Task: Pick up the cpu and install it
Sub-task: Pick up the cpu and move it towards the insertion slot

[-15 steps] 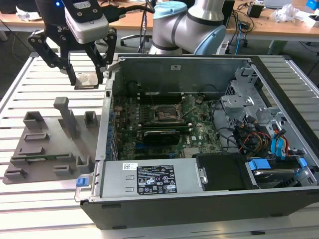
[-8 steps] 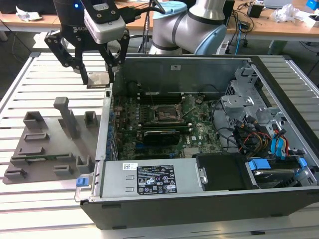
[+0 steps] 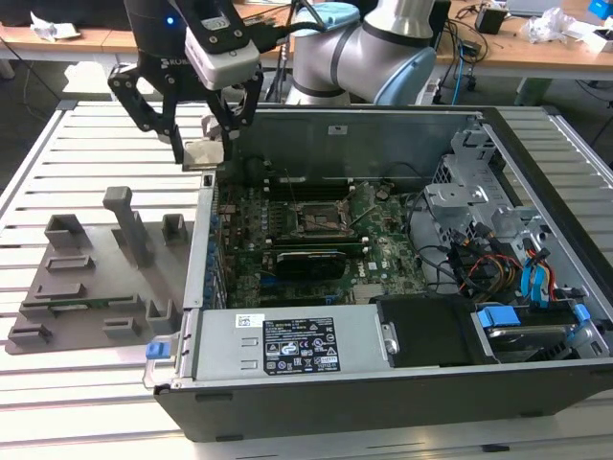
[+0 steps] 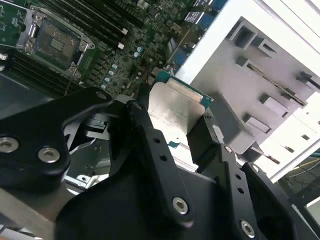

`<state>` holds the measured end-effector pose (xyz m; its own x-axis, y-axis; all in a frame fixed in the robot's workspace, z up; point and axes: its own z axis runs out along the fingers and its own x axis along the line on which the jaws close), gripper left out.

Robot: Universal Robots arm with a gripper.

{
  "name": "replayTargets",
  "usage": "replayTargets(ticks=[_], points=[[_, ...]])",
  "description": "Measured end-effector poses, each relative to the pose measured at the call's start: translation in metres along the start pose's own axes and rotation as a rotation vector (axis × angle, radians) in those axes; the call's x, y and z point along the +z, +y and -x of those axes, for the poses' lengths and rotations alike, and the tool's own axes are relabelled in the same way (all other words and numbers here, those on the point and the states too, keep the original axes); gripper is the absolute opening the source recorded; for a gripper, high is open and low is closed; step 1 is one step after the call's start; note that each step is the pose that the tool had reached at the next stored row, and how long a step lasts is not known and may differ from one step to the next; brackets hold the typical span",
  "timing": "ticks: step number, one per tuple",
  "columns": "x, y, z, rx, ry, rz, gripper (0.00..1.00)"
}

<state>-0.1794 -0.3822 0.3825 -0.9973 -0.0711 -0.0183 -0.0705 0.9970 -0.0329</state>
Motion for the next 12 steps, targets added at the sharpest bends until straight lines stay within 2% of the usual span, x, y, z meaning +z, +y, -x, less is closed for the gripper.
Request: replayTargets(ticks=[3, 4, 8, 9, 10, 12], points=[[0.0038, 0.0086, 0.0141, 0.0, 0.0007, 0.0001, 0.55], [0.0056, 0.0122, 0.023, 0.0, 0.0011, 0.0002, 0.55], [0.0141, 0.0216, 0.0484, 0.0, 0.0033, -0.0004, 0.55], [0.017, 0.0246, 0.0585, -0.001, 0.0036, -0.0009, 0.55], [0.019, 0.0266, 0.0656, 0.0, 0.0037, -0.0011, 0.55], [0.0217, 0.0295, 0.0773, -0.001, 0.004, -0.0015, 0.55]])
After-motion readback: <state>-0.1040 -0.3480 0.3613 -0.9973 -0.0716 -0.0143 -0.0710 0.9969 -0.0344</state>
